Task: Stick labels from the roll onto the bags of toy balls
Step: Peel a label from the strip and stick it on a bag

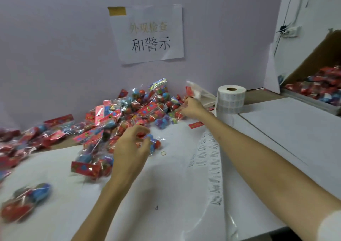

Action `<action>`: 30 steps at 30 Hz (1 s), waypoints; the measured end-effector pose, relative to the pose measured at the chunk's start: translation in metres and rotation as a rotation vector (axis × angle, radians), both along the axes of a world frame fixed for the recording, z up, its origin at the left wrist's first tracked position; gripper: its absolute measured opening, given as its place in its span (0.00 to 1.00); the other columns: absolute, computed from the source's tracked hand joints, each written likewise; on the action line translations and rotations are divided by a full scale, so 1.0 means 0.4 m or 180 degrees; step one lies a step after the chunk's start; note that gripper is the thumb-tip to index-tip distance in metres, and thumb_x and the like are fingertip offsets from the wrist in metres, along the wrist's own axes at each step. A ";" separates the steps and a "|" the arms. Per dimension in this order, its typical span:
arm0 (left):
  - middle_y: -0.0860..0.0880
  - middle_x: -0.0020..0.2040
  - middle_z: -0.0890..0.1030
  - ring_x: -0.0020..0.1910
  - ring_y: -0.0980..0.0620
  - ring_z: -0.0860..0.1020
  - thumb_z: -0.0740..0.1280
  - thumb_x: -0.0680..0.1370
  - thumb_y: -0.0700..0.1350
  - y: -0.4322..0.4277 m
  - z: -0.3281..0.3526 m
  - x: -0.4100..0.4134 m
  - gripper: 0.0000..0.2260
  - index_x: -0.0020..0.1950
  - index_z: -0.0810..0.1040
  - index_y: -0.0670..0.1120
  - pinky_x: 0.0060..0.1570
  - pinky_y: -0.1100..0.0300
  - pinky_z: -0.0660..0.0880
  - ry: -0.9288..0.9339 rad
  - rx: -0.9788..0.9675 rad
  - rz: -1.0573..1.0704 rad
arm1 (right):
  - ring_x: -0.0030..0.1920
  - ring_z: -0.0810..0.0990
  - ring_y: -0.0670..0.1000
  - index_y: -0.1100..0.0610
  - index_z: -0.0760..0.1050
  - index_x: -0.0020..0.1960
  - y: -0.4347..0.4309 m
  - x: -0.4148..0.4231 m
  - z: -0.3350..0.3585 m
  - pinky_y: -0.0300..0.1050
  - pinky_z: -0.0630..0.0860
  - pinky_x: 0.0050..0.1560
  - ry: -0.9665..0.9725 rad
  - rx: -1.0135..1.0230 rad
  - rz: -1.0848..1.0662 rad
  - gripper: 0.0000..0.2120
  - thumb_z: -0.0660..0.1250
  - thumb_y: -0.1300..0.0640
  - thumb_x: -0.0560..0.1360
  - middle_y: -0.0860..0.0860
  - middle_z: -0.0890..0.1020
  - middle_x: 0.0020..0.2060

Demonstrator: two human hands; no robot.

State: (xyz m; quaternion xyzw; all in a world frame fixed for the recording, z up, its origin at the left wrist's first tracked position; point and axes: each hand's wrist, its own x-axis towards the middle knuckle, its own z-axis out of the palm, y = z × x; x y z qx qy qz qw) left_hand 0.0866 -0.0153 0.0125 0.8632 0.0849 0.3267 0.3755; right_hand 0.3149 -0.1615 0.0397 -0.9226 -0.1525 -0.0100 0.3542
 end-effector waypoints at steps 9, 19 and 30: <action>0.45 0.59 0.81 0.56 0.45 0.77 0.64 0.82 0.48 0.081 -0.084 0.054 0.15 0.67 0.74 0.45 0.51 0.49 0.76 0.0859 0.1300 0.0561 | 0.36 0.73 0.52 0.61 0.79 0.41 0.132 -0.113 -0.061 0.45 0.68 0.36 0.0086 -0.0455 0.0788 0.13 0.67 0.52 0.78 0.54 0.77 0.33; 0.48 0.60 0.79 0.57 0.48 0.74 0.69 0.80 0.52 0.103 -0.113 0.030 0.18 0.67 0.73 0.47 0.57 0.52 0.73 0.0709 0.0898 0.0267 | 0.38 0.84 0.47 0.54 0.75 0.47 0.087 -0.245 -0.057 0.43 0.79 0.37 0.0920 0.0820 0.1153 0.10 0.77 0.59 0.73 0.52 0.84 0.43; 0.43 0.54 0.86 0.50 0.45 0.86 0.73 0.78 0.48 0.062 -0.060 0.027 0.18 0.65 0.73 0.45 0.46 0.55 0.83 0.0535 -0.2319 -0.0744 | 0.43 0.87 0.54 0.59 0.74 0.63 0.021 -0.309 -0.082 0.45 0.83 0.43 0.1634 0.2486 0.1073 0.18 0.72 0.67 0.76 0.55 0.88 0.46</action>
